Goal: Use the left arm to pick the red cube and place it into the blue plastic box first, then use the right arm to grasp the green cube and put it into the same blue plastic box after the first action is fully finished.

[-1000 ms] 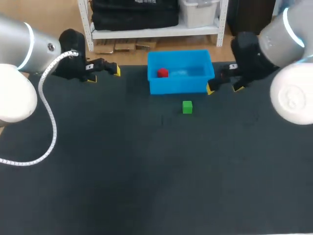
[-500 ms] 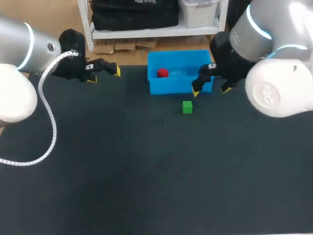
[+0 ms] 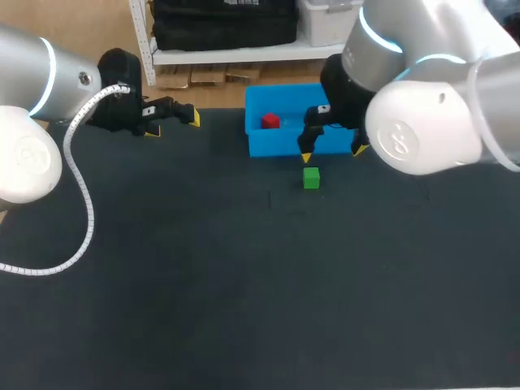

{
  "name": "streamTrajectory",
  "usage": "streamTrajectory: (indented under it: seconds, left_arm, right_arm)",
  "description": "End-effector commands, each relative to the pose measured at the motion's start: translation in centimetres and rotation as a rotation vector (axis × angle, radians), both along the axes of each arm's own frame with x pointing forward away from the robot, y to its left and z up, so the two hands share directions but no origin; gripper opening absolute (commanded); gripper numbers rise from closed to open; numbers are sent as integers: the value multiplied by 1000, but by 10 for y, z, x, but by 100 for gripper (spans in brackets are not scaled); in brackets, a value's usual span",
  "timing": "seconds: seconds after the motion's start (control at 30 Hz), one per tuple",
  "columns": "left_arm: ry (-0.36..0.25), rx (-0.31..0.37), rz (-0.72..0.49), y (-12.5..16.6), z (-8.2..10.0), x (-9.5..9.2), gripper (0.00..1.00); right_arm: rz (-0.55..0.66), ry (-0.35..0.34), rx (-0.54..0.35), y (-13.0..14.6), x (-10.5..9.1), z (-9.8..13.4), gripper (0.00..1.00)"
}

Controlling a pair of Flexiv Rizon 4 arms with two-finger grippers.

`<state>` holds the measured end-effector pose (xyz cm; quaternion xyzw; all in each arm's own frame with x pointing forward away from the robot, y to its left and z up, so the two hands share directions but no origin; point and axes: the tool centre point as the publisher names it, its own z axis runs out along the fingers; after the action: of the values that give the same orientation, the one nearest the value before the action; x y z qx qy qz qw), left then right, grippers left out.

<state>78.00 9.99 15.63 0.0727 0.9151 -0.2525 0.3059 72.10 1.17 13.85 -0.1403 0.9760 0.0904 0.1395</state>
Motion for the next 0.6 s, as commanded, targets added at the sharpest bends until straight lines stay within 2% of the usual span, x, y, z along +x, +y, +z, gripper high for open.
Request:
streamTrajectory:
  seconds: [0.03,0.6]
  left_arm:
    - [-4,-6,-4,1,-1,-1,100]
    - [-4,-6,-4,1,-1,-1,100]
  right_arm:
    - [-4,35,-16,12,10,-5,100]
    - [-69,70,-24,20,22,-27,100]
